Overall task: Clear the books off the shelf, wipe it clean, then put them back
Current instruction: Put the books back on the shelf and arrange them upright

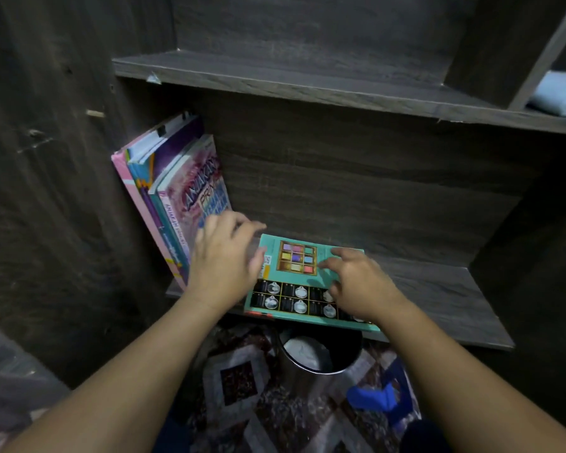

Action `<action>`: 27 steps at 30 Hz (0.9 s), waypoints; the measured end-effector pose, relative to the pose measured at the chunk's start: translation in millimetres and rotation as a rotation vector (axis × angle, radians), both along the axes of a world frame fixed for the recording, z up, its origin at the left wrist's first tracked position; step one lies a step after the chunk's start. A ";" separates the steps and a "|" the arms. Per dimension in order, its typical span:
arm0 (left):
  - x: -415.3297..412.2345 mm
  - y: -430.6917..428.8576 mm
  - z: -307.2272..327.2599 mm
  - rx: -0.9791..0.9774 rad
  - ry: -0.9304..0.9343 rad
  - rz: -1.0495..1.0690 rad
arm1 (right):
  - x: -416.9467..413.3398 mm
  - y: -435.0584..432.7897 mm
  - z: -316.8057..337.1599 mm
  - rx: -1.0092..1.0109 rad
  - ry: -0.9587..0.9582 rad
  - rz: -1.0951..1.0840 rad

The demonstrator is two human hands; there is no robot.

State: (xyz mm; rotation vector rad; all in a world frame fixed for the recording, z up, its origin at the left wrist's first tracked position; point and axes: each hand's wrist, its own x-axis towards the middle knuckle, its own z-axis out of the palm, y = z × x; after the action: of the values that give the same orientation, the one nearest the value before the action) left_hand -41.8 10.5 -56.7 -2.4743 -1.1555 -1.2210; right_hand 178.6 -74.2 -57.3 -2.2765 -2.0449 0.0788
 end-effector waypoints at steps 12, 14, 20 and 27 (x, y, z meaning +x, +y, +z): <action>61.0 5.3 -85.9 -0.599 0.761 -0.169 | 55.8 -31.1 -79.0 -0.346 0.114 -0.206; 65.1 6.0 -89.6 -0.558 0.800 -0.158 | 57.5 -28.9 -82.3 -0.314 0.087 -0.199; 61.4 12.8 -89.0 -0.573 0.681 -0.217 | 59.2 -15.8 -73.3 -0.126 0.193 -0.147; 30.6 14.1 -51.9 -0.578 0.546 -0.089 | 38.1 -15.0 -47.1 0.267 0.290 -0.211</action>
State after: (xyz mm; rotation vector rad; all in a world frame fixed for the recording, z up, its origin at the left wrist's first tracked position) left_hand -11.2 24.6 -108.5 -2.9963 -1.3684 -0.1668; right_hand 216.7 -89.2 -104.5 -2.1536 -1.5651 0.1076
